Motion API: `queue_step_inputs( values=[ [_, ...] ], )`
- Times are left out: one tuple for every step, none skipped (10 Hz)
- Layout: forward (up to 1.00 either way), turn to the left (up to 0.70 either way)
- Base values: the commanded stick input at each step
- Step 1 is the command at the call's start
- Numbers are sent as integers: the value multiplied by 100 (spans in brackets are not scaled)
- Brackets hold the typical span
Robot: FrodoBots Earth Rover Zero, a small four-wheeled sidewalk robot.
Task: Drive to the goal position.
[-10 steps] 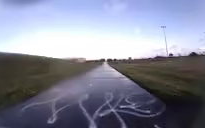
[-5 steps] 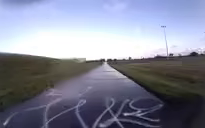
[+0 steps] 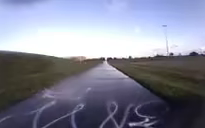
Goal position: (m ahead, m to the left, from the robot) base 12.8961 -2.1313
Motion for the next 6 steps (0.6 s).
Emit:
queue_step_inputs(
  values=[
    [45, 0],
    [45, 0],
    [45, 0],
    [45, 0],
    [45, 0],
    [45, 0]
  ],
)
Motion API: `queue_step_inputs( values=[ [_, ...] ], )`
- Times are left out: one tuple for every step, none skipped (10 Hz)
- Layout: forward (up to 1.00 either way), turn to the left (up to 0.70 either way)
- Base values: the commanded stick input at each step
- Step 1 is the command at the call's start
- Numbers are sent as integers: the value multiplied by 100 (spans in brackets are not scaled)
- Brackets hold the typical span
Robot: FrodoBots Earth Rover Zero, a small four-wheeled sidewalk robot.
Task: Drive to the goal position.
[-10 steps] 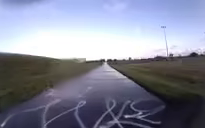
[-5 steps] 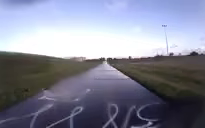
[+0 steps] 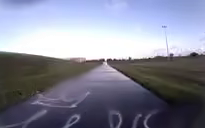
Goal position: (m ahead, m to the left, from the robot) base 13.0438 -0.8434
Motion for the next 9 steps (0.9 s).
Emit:
queue_step_inputs(
  values=[
    [45, 0],
    [45, 0],
    [45, 0],
    [45, 0],
    [45, 0],
    [45, 0],
    [45, 0],
    [45, 0],
    [45, 0]
  ],
)
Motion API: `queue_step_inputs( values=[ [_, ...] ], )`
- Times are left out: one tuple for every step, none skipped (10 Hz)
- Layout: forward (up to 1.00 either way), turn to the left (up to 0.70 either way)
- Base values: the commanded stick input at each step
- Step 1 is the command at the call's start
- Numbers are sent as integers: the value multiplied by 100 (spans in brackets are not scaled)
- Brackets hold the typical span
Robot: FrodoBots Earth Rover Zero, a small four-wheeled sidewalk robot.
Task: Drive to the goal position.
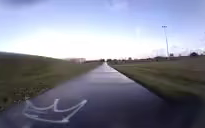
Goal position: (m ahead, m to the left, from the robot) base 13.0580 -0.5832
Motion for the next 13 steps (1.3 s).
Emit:
queue_step_inputs(
  values=[
    [45, 0],
    [45, 0],
    [45, 0],
    [45, 0],
    [45, 0],
    [45, 0],
    [45, 0],
    [45, 0],
    [45, 0],
    [45, 0],
    [45, 0],
    [45, 0],
    [45, 0]
  ],
)
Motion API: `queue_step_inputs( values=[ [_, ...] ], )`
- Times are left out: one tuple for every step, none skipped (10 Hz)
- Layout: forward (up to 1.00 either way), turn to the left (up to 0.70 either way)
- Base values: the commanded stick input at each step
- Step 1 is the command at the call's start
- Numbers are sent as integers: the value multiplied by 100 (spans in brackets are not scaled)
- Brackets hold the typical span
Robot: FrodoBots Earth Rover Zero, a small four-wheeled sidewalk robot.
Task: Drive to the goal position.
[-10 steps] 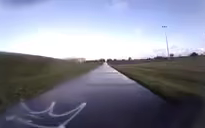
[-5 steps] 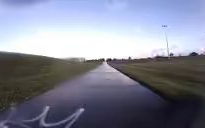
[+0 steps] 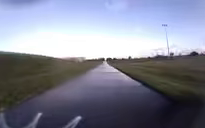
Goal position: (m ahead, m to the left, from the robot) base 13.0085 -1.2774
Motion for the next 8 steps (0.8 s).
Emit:
queue_step_inputs(
  values=[
    [45, 0],
    [45, 0],
    [45, 0],
    [45, 0],
    [45, 0],
    [45, 0],
    [45, 0],
    [45, 0]
  ],
)
